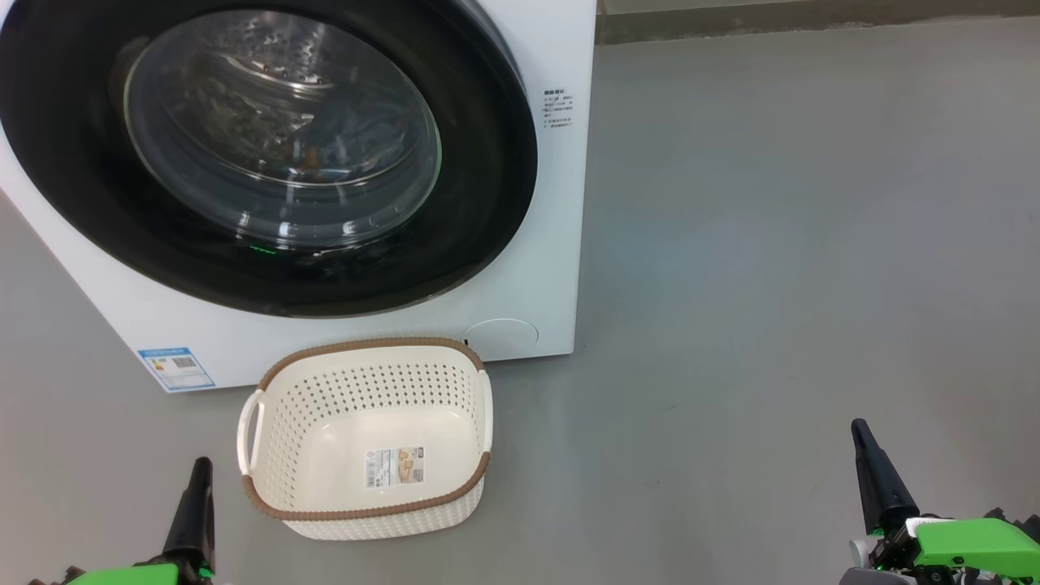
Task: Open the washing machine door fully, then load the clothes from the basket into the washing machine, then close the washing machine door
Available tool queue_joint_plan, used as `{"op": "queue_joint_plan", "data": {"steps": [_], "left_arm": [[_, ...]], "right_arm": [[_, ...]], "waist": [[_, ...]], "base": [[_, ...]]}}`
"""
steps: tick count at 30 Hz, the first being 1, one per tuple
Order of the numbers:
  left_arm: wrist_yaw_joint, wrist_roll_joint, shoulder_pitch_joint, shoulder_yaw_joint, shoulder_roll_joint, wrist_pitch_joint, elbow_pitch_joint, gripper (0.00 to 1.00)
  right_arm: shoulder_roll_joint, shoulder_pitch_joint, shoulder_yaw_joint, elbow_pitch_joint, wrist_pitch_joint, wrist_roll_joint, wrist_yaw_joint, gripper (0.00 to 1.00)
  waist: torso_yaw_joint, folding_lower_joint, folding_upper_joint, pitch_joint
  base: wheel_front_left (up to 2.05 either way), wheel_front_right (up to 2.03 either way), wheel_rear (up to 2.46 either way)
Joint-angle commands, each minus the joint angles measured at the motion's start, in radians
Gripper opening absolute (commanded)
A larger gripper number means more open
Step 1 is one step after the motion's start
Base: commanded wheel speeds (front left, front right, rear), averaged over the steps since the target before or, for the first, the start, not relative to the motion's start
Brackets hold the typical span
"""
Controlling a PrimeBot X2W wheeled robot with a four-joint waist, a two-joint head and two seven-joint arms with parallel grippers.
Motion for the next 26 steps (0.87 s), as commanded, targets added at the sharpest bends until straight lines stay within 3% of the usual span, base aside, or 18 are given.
{"op": "queue_joint_plan", "data": {"steps": [1,26], "left_arm": [[-0.011,-0.004,-0.040,0.033,0.020,0.003,-0.019,0.00],[-0.011,-0.004,-0.040,0.032,0.020,0.003,-0.019,0.00]], "right_arm": [[-0.005,-0.041,0.022,-0.025,0.006,-0.002,-0.001,0.00],[-0.004,-0.041,0.021,-0.024,0.008,-0.003,-0.001,0.00]], "waist": [[0.000,0.0000,0.0000,0.000],[0.000,0.0000,0.0000,0.000]], "base": [[0.00,0.00,0.00],[0.00,0.00,0.00]]}}
